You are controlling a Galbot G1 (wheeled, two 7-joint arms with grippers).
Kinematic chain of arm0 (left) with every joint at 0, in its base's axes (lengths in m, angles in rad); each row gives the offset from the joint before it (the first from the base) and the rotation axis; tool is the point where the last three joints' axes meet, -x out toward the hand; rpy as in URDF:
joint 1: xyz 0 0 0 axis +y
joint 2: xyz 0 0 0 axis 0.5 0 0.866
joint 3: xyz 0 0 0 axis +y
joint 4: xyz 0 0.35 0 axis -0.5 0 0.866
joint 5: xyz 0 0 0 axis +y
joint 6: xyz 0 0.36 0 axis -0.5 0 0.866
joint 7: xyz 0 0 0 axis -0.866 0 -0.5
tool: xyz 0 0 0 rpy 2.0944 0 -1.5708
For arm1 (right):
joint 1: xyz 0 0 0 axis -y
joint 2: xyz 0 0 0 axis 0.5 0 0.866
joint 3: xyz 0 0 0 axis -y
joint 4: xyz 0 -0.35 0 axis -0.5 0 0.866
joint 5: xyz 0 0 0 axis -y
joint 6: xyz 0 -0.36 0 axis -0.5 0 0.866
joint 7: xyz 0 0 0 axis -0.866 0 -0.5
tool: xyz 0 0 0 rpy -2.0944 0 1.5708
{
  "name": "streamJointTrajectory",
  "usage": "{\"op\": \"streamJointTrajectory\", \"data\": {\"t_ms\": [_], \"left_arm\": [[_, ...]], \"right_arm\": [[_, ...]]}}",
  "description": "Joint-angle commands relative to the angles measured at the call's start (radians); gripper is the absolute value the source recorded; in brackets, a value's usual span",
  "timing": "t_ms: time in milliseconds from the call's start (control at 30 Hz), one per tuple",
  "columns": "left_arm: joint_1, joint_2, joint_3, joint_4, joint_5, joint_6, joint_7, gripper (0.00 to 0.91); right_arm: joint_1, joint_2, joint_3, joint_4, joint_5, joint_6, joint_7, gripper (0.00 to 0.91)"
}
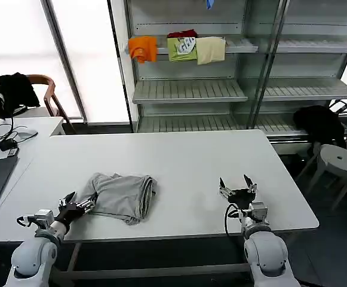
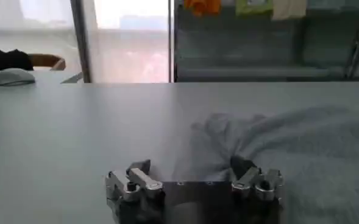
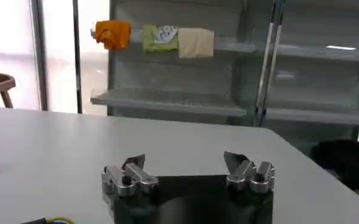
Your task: Fold and organize the clothes.
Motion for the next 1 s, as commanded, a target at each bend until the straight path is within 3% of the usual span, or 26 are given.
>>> {"op": "streamJointTrajectory", "data": {"t_ms": [33, 433, 633, 800, 900, 1000], "left_arm": [[0.002, -0.004, 0.001, 0.004, -0.021, 0.011, 0.015, 0.020], [0.000, -0.001, 0.002, 0.008, -0.075, 0.020, 0.026, 0.010], [0.005, -0.013, -0.001, 0.006, -0.023, -0.052, 0.029, 0.010], [-0.014, -0.012, -0.095, -0.024, 0.138, -0.154, 0.011, 0.000], [-0.040, 0.068, -0.202, -0.037, 0.276, -0.201, 0.021, 0.000], [-0.079, 0.205, -0.314, -0.028, 0.405, -0.238, 0.076, 0.000]], "right_arm": [[0.001, 0.000, -0.001, 0.000, -0.001, -0.001, 0.002, 0.907], [0.006, 0.001, -0.006, -0.004, -0.003, -0.001, 0.005, 0.907], [0.009, -0.003, -0.007, -0.006, -0.002, -0.001, 0.005, 0.907], [0.017, -0.009, -0.009, -0.007, 0.002, -0.002, 0.004, 0.907], [0.023, -0.013, -0.008, -0.012, 0.009, -0.001, 0.002, 0.907], [0.030, -0.012, -0.008, -0.026, 0.013, 0.005, 0.000, 0.907]]}}
